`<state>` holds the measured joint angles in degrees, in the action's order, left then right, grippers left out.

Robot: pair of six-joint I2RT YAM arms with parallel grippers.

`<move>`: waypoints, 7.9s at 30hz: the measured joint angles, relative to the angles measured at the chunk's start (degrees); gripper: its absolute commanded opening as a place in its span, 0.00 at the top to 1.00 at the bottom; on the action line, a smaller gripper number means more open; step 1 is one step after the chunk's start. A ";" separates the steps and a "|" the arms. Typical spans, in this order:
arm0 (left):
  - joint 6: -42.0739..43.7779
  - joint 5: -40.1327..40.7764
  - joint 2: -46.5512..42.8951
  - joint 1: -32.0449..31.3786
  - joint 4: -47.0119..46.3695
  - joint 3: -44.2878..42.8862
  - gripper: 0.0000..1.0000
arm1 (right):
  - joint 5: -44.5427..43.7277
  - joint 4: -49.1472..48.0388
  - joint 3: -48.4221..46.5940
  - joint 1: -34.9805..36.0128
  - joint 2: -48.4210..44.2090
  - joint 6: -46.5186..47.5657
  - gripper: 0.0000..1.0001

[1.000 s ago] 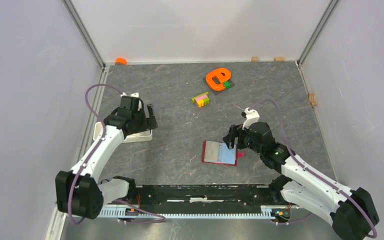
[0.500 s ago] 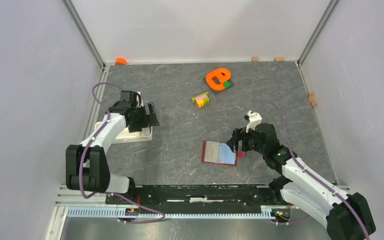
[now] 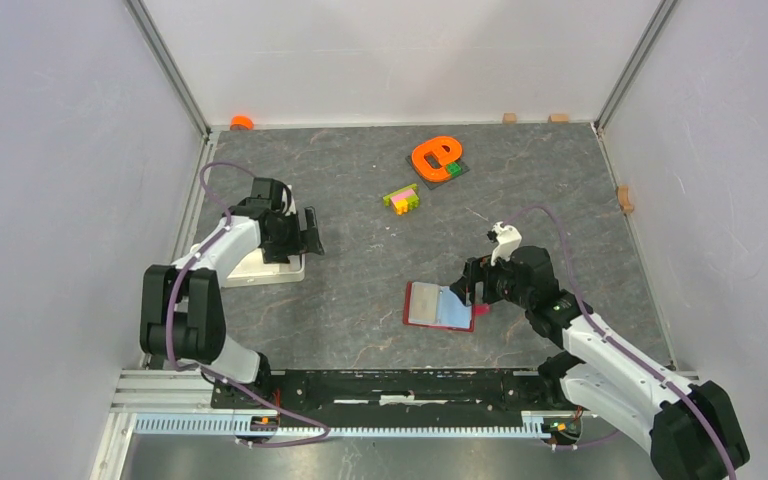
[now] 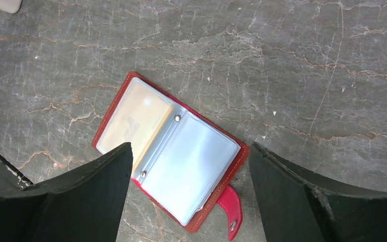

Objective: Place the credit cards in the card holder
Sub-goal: Pick up the credit card from the storage box, then insert the credit card into the card holder.

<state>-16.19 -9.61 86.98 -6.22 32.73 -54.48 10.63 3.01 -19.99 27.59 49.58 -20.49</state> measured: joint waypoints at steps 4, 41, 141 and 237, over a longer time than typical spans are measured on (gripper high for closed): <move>0.02 -0.61 -0.66 0.02 -0.04 0.00 0.00 | 0.24 0.00 0.37 -0.24 0.02 0.00 0.12; 1.57 1.31 -5.55 -0.02 0.00 0.02 0.37 | 2.91 -2.12 1.29 -1.09 2.29 -0.24 0.12; 2.16 2.01 -3.37 2.93 2.60 0.15 0.95 | 4.00 -2.56 2.14 -1.46 3.04 -0.26 0.12; -28.65 5.38 -4.46 -47.30 -32.22 18.75 0.40 | 19.61 -22.21 8.70 -10.16 10.43 -18.82 1.00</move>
<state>-44.84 -4.23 82.52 -53.52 0.51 -35.73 30.24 -19.20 -11.29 17.43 60.01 -39.31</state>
